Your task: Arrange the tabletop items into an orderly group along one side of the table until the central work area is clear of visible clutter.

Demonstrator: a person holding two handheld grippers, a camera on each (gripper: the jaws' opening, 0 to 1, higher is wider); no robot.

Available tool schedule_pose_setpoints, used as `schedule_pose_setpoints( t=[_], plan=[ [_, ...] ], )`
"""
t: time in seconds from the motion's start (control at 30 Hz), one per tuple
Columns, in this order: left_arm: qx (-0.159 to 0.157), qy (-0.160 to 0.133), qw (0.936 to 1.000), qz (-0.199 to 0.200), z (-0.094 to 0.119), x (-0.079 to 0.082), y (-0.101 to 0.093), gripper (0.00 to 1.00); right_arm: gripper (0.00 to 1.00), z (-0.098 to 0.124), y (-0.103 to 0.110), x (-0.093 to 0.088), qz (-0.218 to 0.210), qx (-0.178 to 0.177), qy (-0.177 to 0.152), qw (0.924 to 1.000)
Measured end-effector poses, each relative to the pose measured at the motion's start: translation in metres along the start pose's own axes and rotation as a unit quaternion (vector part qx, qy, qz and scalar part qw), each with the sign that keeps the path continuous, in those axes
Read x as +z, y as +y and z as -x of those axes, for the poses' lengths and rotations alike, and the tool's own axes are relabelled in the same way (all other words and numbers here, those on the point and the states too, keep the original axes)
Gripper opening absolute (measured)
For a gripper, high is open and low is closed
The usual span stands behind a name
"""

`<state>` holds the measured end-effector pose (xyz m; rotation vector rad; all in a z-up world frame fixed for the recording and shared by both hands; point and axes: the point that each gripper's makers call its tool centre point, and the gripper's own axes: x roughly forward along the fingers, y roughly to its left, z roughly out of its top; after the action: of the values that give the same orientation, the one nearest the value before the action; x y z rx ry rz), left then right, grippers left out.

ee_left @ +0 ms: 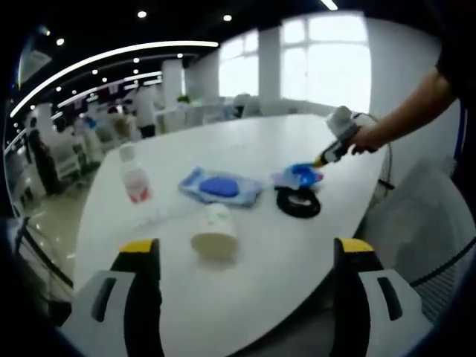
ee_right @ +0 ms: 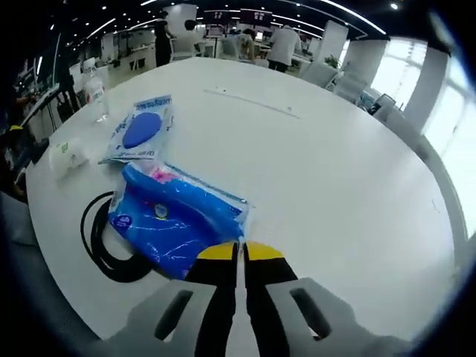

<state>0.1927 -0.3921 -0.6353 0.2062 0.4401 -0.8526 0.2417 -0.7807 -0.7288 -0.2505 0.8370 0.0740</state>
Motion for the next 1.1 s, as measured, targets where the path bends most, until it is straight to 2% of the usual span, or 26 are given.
schedule_pose_setpoints(
  t=[0.3,0.5,0.67,0.8,0.9,1.1],
  plan=[
    [0.005,-0.003,1.0,0.002,0.001,0.001,0.002,0.93,0.16,0.004,-0.002,0.007,0.02,0.0,-0.01,0.9998],
    [0.007,-0.004,1.0,0.002,0.001,0.001,0.003,0.93,0.22,0.008,-0.004,0.023,0.016,-0.003,-0.032,0.9994],
    [0.008,-0.004,1.0,0.001,0.001,0.001,0.003,0.93,0.29,0.01,0.003,0.038,0.004,0.007,-0.055,0.9985],
    [0.008,-0.004,1.0,0.0,0.001,0.002,0.003,0.93,0.32,0.012,0.013,0.052,-0.004,0.017,-0.072,0.9972],
    [0.009,-0.005,0.9999,-0.001,0.001,0.001,0.004,0.93,0.34,0.014,0.03,0.067,-0.012,0.035,-0.091,0.9951],
    [0.011,-0.007,0.9999,0.001,0.001,0.002,0.005,0.93,0.36,0.013,0.059,0.083,-0.01,0.065,-0.107,0.9921]
  ],
)
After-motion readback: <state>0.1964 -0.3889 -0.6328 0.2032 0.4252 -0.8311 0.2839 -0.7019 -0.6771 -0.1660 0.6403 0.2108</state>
